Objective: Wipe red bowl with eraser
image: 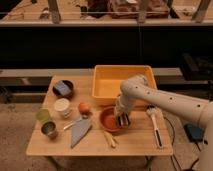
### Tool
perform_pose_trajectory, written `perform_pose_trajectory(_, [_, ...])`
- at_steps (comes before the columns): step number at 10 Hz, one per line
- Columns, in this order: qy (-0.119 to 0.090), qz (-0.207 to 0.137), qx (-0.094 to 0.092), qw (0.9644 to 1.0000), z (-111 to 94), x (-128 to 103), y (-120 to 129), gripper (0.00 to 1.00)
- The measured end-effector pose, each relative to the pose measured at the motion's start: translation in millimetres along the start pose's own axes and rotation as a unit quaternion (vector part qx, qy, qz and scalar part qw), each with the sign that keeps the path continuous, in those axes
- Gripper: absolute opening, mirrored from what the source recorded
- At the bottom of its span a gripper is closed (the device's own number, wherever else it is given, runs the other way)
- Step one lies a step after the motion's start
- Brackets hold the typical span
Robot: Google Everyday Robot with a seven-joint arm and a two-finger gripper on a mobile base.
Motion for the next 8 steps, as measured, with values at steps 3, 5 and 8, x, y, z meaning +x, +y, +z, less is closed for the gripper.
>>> perform_pose_trajectory(3, [0.004, -0.005, 0.004, 1.0, -1, 10, -10, 0.0])
perform_pose_trajectory(5, [0.007, -0.015, 0.006, 0.9998, -3, 17, -22, 0.0])
perform_pose_trajectory(8, [0.012, -0.036, 0.012, 0.9992, -7, 24, -45, 0.0])
